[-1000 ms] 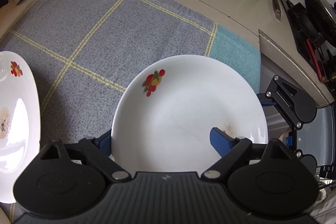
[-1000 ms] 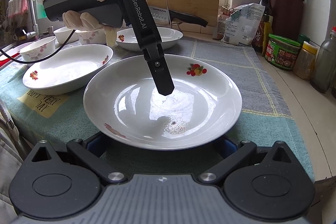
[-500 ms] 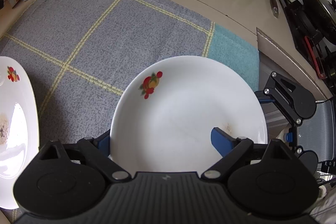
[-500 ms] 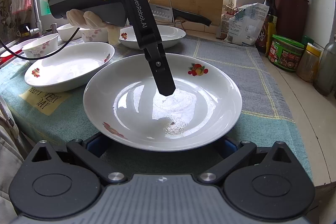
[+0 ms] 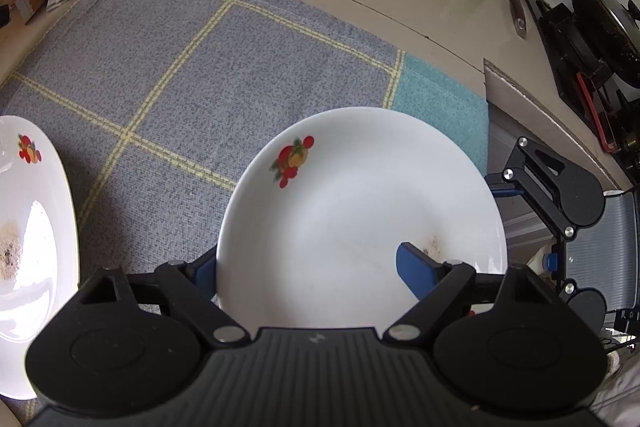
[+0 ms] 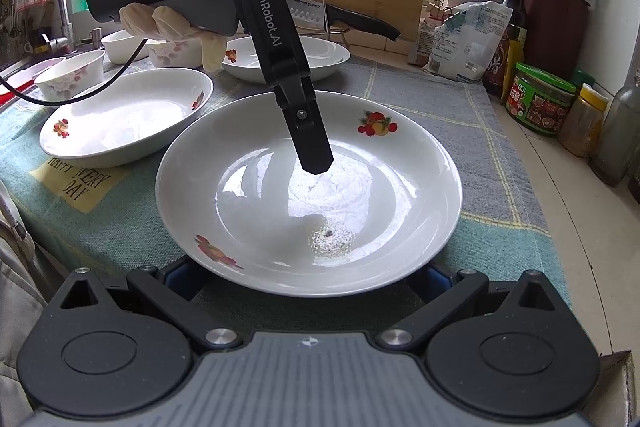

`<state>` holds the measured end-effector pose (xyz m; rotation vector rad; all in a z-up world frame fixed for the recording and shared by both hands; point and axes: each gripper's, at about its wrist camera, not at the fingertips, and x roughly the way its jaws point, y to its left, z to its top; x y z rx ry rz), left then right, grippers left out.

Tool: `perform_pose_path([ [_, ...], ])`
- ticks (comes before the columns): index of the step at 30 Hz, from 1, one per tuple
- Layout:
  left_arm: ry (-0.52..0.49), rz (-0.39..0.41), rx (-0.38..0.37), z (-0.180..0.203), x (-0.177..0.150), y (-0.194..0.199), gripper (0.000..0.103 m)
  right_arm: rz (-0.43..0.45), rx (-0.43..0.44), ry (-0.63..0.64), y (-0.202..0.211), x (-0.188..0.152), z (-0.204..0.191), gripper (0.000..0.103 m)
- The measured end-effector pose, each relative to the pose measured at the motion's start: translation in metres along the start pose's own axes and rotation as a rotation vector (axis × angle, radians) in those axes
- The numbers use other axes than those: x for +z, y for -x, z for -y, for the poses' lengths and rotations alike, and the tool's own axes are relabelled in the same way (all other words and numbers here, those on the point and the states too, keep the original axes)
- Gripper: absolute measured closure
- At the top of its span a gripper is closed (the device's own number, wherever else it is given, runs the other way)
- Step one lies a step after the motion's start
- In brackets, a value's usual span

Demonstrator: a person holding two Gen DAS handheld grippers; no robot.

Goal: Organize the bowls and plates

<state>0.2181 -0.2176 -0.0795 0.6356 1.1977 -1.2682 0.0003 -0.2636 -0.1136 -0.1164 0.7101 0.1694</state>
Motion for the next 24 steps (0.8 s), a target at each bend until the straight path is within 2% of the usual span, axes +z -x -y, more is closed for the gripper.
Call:
perform_pose_path([
  [15,-0.007,0.036,0.003,-0.003,0.011,0.01,0.016,-0.011,0.001,-0.017,0.001,0.012,0.011,0.0],
  [24,-0.017,0.074,0.015,-0.015,0.035,0.011,0.016,-0.018,-0.011,-0.025,-0.012,0.027,0.032,0.0],
])
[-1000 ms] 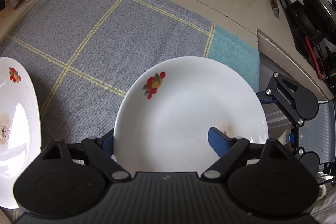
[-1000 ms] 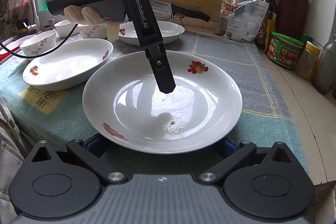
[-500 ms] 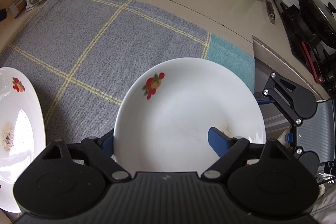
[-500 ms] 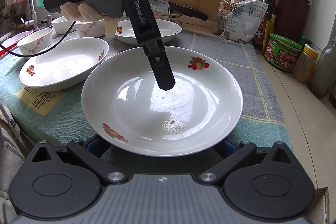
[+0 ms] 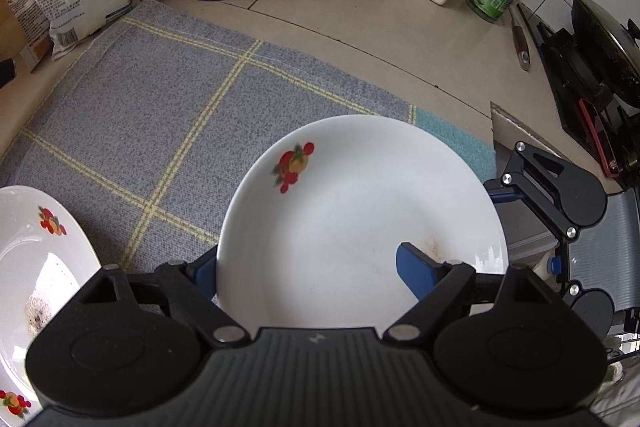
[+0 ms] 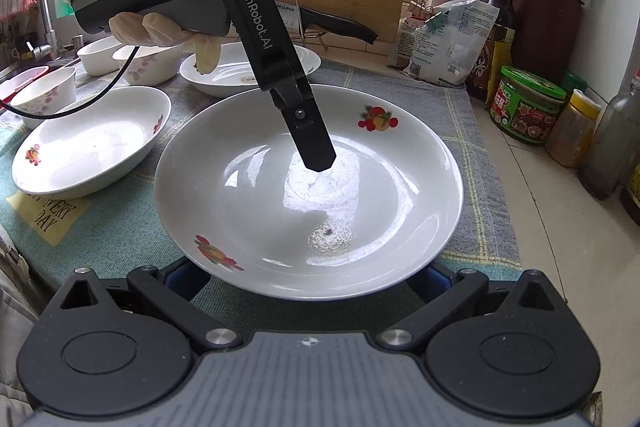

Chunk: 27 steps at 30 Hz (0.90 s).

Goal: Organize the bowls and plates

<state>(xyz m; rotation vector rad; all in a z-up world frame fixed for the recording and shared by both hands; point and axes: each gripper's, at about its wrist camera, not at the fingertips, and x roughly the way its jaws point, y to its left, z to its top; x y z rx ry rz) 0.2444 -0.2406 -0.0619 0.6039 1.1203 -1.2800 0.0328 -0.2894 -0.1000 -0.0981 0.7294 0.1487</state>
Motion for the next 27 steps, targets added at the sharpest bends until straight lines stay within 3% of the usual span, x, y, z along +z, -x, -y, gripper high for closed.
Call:
perform_pose_path([
  [13,0.008,0.065,0.038,-0.031,0.037,-0.014,0.016,-0.007,-0.021,-0.007,-0.035,0.023,0.038,0.0],
  [27,0.028,0.089,0.077,-0.056,0.054,-0.037,0.016,-0.032,-0.032,-0.033,-0.067,0.035,0.061,0.0],
])
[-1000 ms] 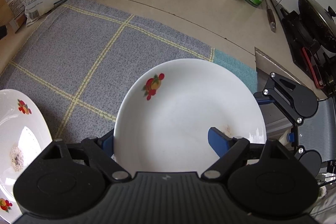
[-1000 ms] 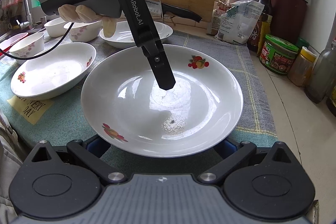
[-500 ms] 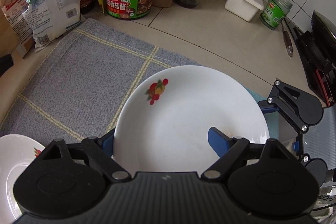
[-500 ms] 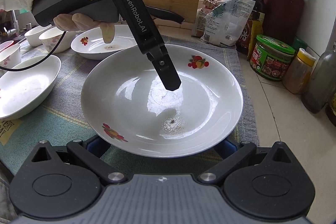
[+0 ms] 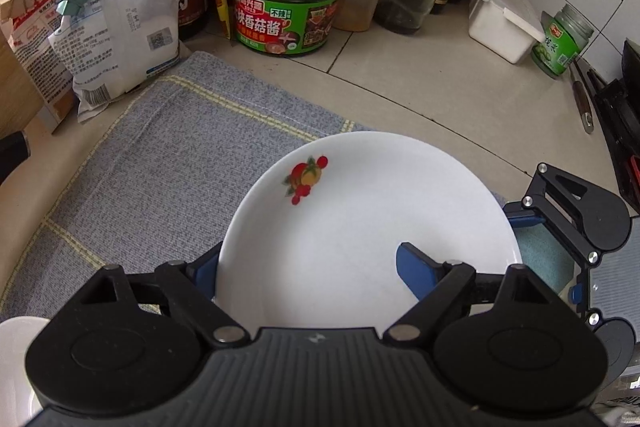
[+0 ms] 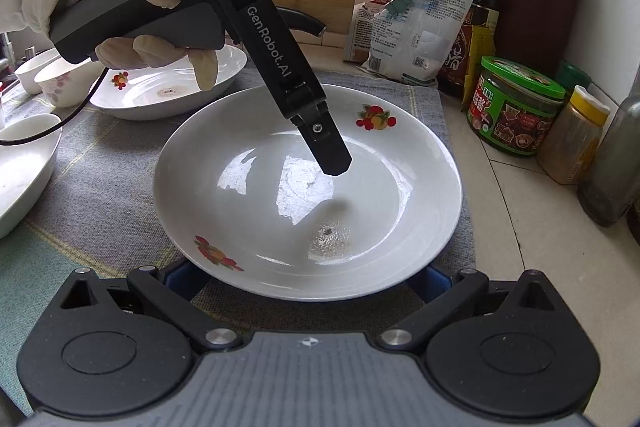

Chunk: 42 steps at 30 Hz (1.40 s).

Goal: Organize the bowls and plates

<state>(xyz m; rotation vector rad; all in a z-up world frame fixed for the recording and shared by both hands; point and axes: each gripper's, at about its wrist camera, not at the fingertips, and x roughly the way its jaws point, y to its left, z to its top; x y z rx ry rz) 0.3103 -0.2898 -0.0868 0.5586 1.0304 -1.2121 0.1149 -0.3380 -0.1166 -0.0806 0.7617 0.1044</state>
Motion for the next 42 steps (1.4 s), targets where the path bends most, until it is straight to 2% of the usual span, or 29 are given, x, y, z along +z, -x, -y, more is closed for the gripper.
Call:
perform_pose_path([
  [11,0.01,0.009,0.003,0.001,0.004,-0.007,0.016,-0.009,-0.021,-0.001,0.001,0.0,0.006,0.0],
  [14,0.001,0.015,0.005,0.004,0.003,-0.009,0.011,-0.014,-0.022,-0.004,0.0,0.0,0.004,0.0],
  [21,-0.037,0.056,0.081,0.014,-0.004,0.002,0.008,-0.012,-0.018,-0.043,0.009,-0.003,0.003,0.0],
  [27,-0.033,0.131,0.145,0.025,-0.016,0.041,0.008,-0.036,-0.083,-0.096,0.03,-0.011,-0.006,0.0],
  [34,0.072,0.323,0.22,0.054,-0.057,0.114,0.003,-0.039,-0.154,-0.113,0.054,-0.014,-0.029,0.0],
  [37,0.125,0.371,0.277,0.068,-0.081,0.135,0.002,-0.027,-0.144,-0.111,0.062,-0.014,-0.034,0.0],
  [42,0.27,0.421,0.366,0.086,-0.131,0.159,0.002,-0.03,-0.1,-0.071,0.059,-0.013,-0.047,0.0],
])
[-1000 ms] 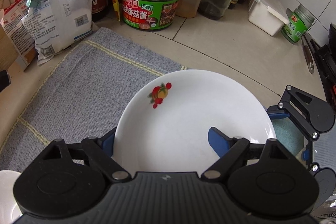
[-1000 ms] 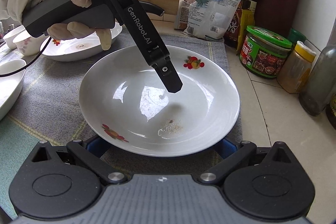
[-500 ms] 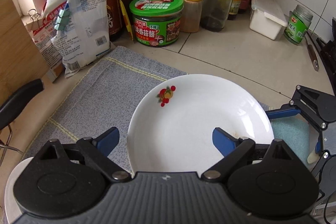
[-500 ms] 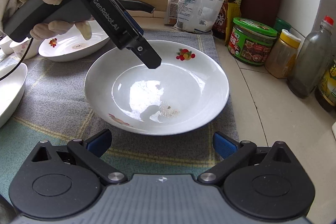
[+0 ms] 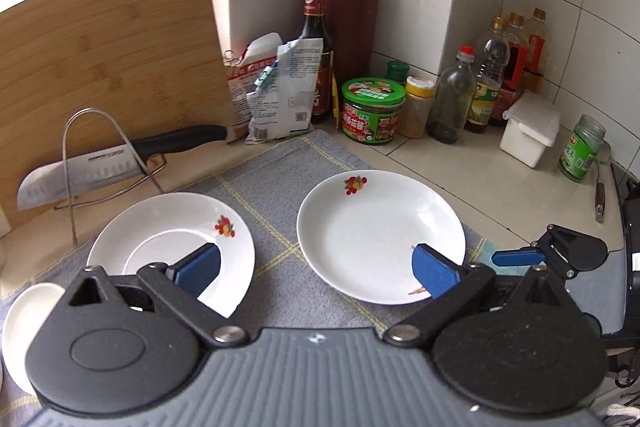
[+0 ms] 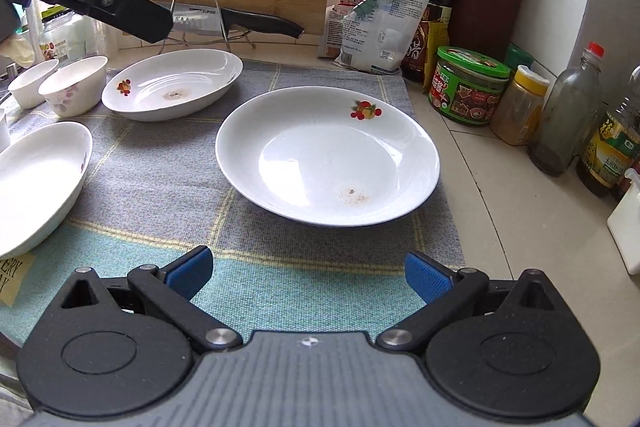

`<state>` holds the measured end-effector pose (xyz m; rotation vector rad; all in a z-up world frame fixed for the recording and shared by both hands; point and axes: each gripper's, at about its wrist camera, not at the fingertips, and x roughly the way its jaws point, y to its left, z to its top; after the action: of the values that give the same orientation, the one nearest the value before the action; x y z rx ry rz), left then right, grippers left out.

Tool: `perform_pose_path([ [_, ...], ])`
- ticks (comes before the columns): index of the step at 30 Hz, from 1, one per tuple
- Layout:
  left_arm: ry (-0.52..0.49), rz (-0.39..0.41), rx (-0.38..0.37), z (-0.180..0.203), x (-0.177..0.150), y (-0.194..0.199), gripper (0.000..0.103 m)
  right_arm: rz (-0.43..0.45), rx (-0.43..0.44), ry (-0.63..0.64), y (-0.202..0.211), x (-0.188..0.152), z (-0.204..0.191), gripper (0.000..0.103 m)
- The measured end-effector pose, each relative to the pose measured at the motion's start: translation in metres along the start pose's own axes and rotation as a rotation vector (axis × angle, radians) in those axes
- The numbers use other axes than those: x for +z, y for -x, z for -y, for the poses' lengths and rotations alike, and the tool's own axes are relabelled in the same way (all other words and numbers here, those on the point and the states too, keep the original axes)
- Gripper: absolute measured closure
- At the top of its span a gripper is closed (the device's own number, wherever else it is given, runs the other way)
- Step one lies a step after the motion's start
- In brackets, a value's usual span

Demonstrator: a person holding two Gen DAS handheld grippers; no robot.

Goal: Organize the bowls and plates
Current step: 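Move the right tool to the rim of the white floral plate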

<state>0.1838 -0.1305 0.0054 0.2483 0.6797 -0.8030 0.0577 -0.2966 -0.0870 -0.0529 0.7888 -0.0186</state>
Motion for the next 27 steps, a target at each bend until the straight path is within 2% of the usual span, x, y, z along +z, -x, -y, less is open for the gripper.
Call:
perform_pose_path([
  [4,0.055,0.018,0.11,-0.003,-0.034,0.028,0.002,-0.019,0.05,0.045,-0.002,0.002,-0.017,0.0],
  [8,0.111,0.022,0.171,-0.009,-0.064,0.048,0.002,-0.029,0.07,0.079,-0.002,0.005,-0.035,0.0],
  [17,0.175,0.012,0.183,-0.025,-0.12,0.081,0.002,-0.057,0.109,0.089,0.005,0.012,-0.076,0.0],
  [20,0.179,0.003,0.193,-0.031,-0.14,0.096,0.002,-0.071,0.092,0.107,0.009,0.013,-0.092,0.0],
  [27,0.183,-0.07,0.206,-0.046,-0.183,0.113,0.002,-0.064,0.104,0.072,0.017,0.021,-0.113,0.0],
])
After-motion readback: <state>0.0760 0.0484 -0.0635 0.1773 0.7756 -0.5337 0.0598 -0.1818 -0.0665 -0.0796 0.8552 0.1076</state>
